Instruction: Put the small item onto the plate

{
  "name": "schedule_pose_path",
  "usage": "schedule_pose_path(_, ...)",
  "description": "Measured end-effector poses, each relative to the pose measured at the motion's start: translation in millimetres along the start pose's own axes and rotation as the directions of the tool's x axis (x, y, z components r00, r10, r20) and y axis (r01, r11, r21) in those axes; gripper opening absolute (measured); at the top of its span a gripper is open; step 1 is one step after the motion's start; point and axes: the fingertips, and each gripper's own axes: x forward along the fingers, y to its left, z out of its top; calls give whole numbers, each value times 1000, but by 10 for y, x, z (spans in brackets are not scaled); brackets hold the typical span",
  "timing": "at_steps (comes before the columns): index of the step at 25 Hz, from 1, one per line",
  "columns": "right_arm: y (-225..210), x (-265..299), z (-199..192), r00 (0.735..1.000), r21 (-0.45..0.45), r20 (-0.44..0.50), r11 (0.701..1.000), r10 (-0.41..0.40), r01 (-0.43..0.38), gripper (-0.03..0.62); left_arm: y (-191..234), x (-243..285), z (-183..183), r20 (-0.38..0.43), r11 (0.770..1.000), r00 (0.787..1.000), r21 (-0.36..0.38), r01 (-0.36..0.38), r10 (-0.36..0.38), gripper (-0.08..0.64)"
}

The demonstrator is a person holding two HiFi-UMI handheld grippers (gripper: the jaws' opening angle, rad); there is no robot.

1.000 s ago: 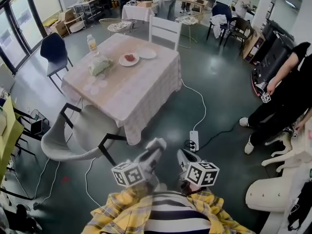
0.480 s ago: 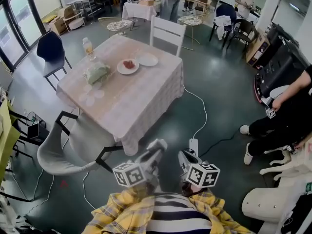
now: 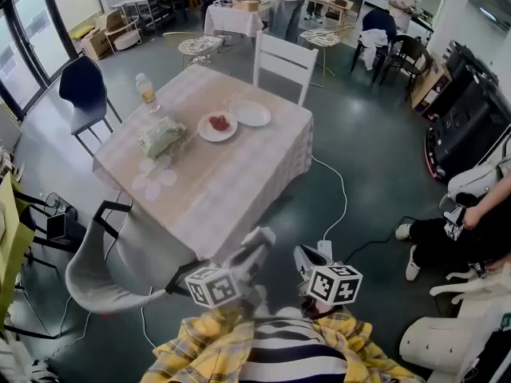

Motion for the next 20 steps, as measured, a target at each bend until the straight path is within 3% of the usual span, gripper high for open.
schedule_pose_path(11, -114, 486, 489, 999, -41, -33, 999, -11, 9, 2, 269, 396, 386, 22, 999, 1000, -38, -22, 22, 83)
schedule_pose_path(20, -324, 1122, 1209, 993, -108, -79, 989, 89, -97, 2, 496, 1007, 916, 118, 994, 988, -40, -98, 102, 83)
